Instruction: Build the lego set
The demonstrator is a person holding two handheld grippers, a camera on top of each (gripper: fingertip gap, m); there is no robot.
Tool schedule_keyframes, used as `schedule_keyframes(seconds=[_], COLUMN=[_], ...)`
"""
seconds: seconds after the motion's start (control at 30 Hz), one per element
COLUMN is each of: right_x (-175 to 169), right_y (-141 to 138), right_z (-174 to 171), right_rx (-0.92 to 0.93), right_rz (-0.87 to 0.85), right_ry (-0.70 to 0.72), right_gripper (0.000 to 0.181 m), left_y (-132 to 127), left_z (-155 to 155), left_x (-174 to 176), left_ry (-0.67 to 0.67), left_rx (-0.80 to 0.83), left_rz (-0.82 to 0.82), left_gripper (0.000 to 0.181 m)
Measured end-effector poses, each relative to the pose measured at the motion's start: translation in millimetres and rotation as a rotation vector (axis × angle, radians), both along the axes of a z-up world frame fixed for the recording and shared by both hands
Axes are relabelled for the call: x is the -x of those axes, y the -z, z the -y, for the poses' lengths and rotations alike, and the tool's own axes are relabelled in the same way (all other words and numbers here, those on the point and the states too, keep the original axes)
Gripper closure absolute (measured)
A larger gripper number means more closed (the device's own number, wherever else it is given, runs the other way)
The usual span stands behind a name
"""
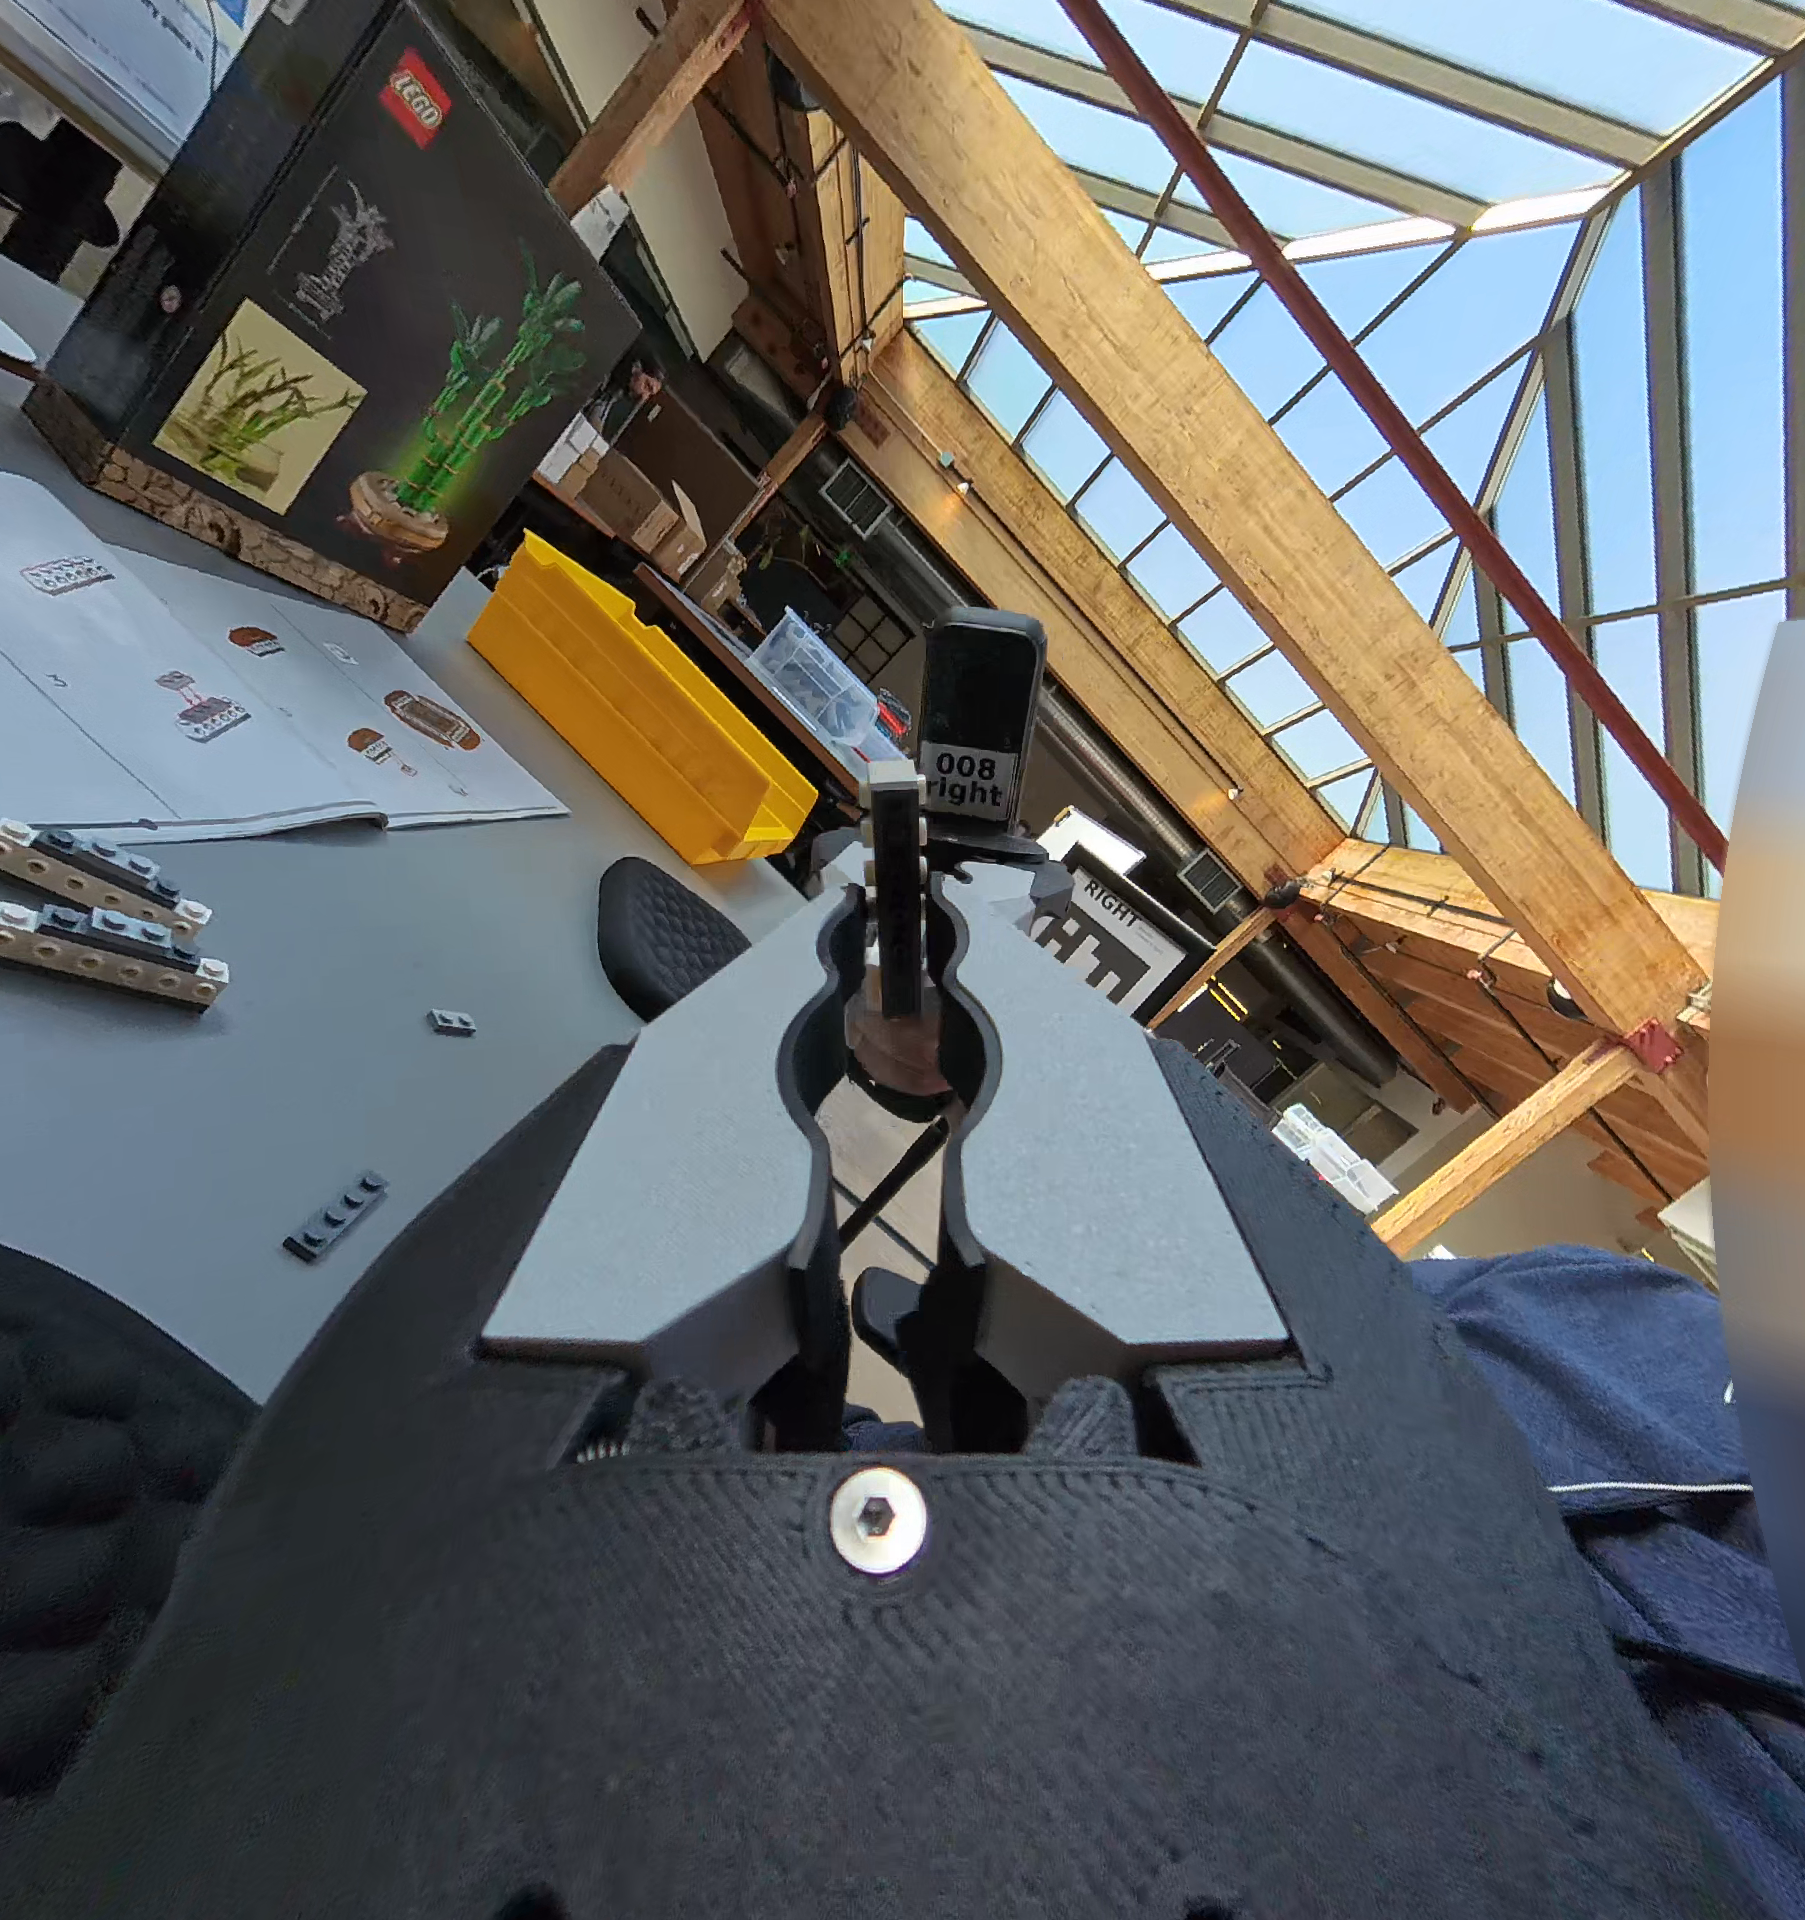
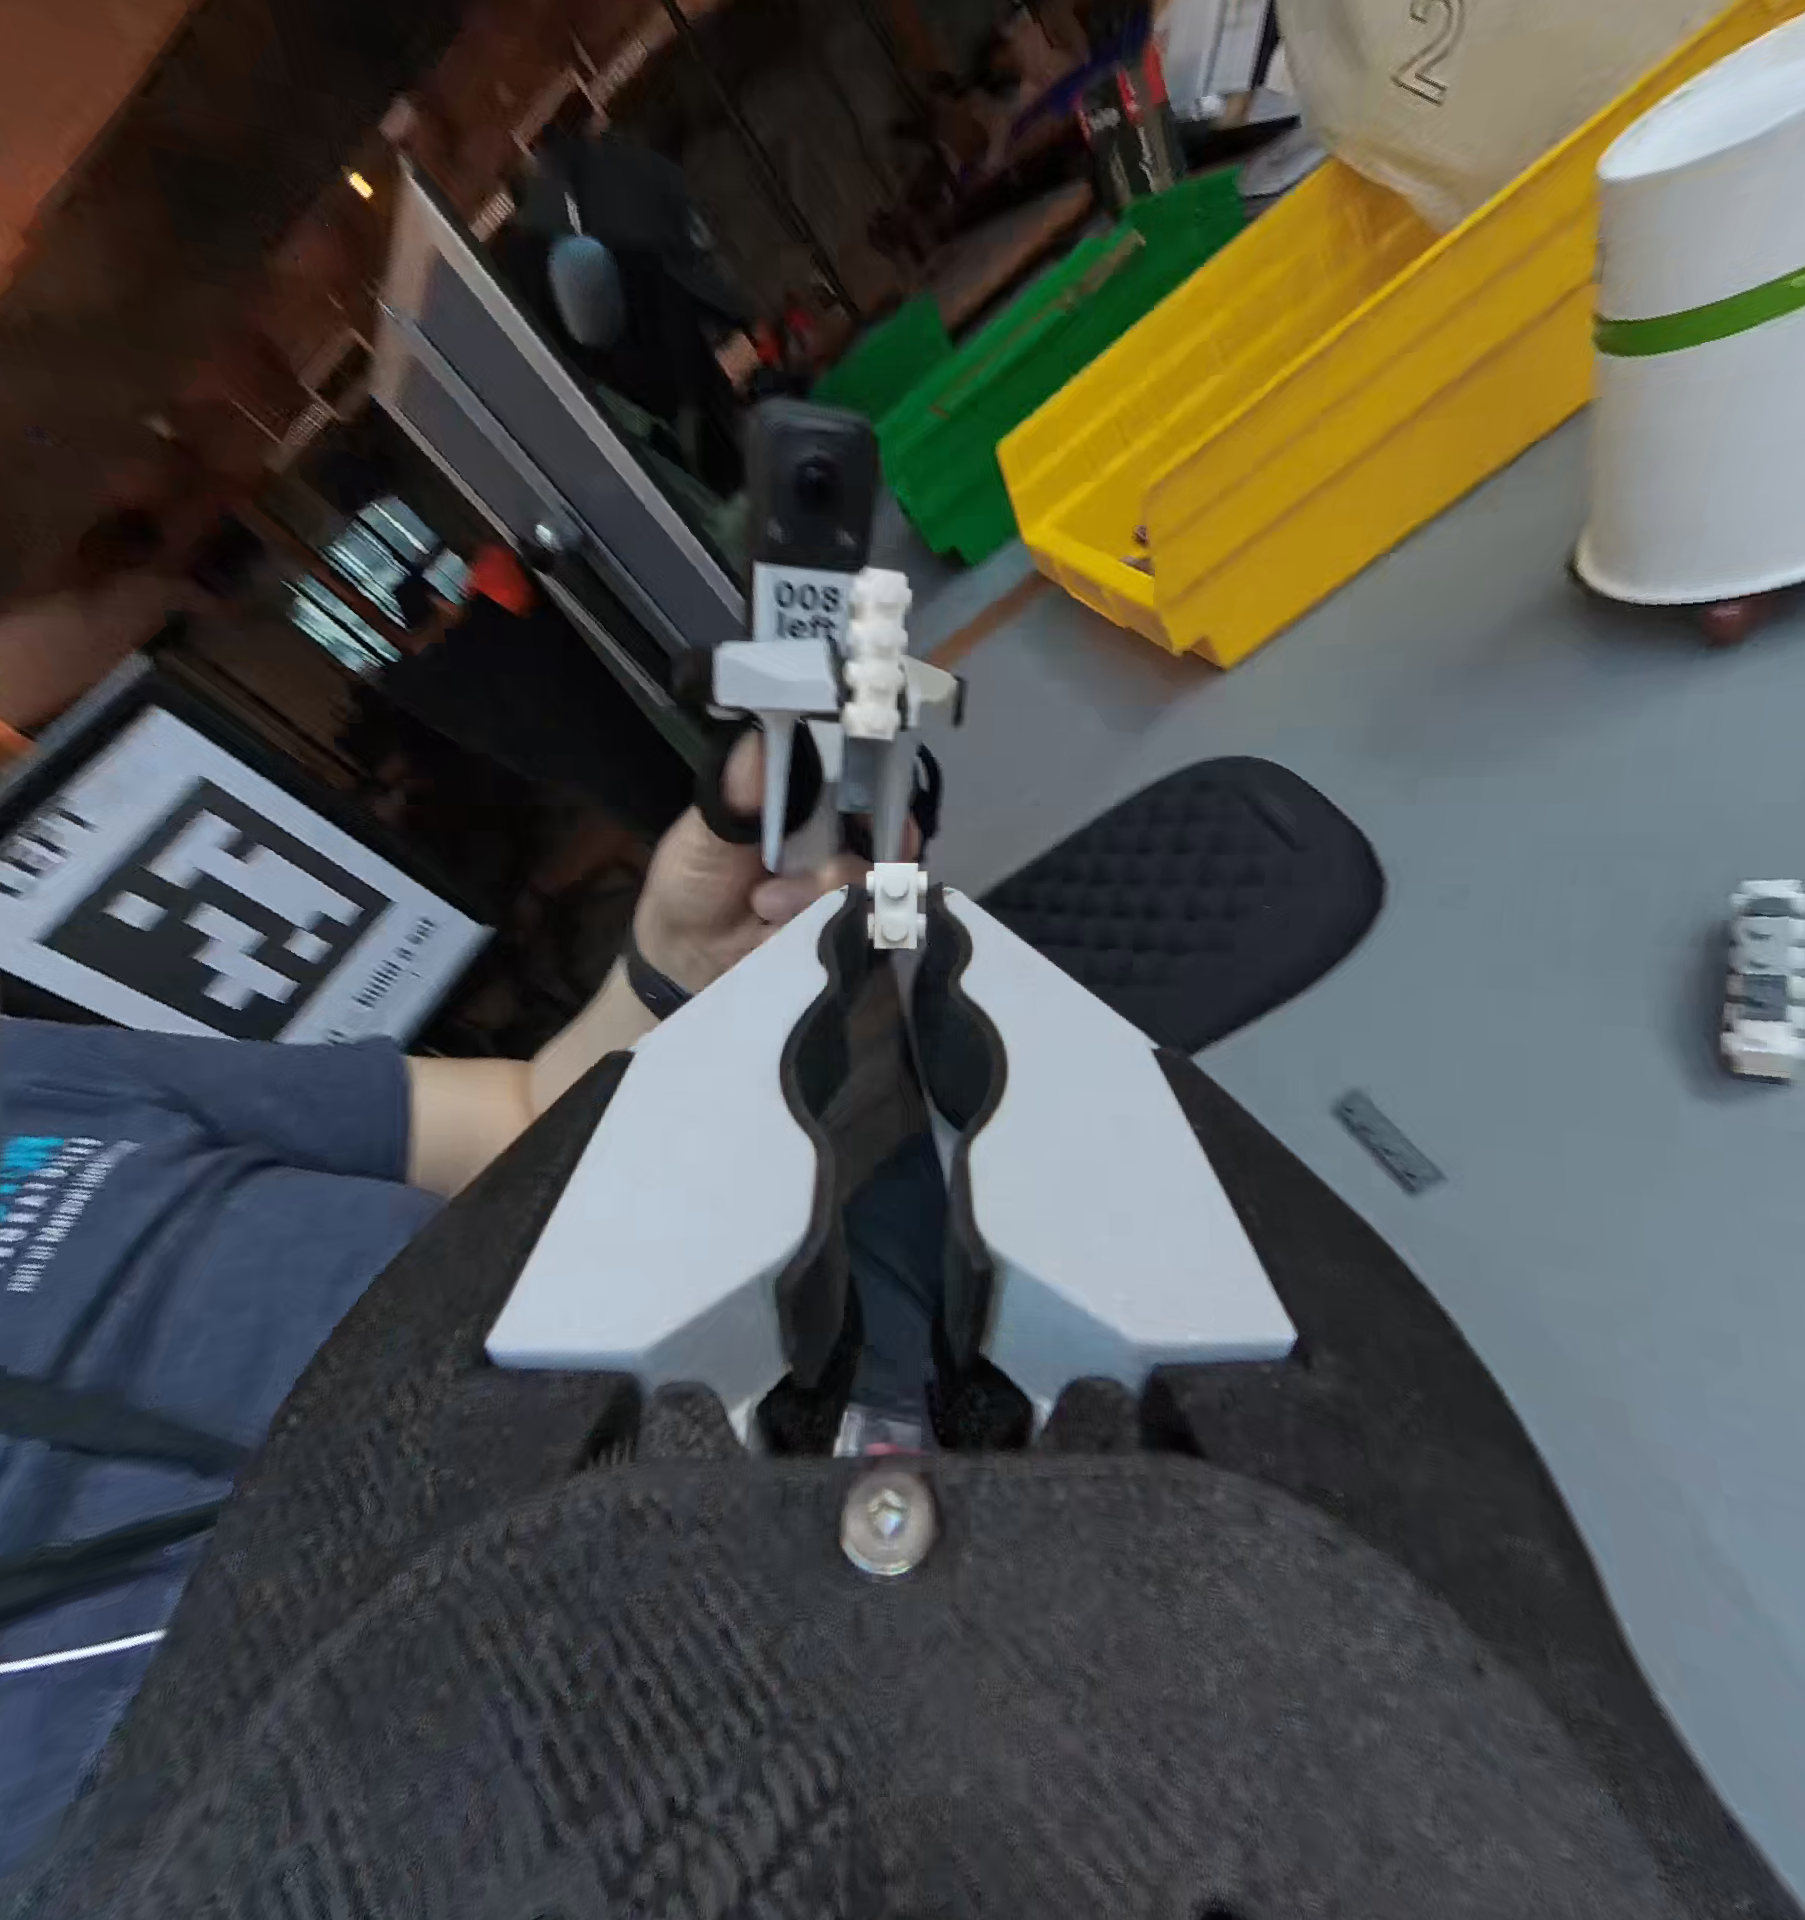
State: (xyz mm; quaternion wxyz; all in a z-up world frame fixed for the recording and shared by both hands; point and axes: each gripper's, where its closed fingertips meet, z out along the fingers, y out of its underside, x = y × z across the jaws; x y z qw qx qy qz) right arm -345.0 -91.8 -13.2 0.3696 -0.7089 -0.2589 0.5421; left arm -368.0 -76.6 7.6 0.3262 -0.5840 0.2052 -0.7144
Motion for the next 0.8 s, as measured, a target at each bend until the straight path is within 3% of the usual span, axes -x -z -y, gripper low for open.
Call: schedule_keyframes(seconds=[0.1,0.8], right_x=[8.0,18.6], right_y=[-23.6,-26.9], right_z=[7.3,2.2], right_rx=[0.125,0.135], right_rz=[-0.189,-0.297], right_ry=[-0.087,-0.074], right_gripper=[0.172,0.172], left_y=[-4.7,-18.0], left_z=[2.6,10.8], left_x=[-3.4,-11.2], left_ry=[-0.010,-0.056], left_rx=[-0.017,-0.019], left_rz=[0.042,0.131], left_gripper=[0.173,0.173])
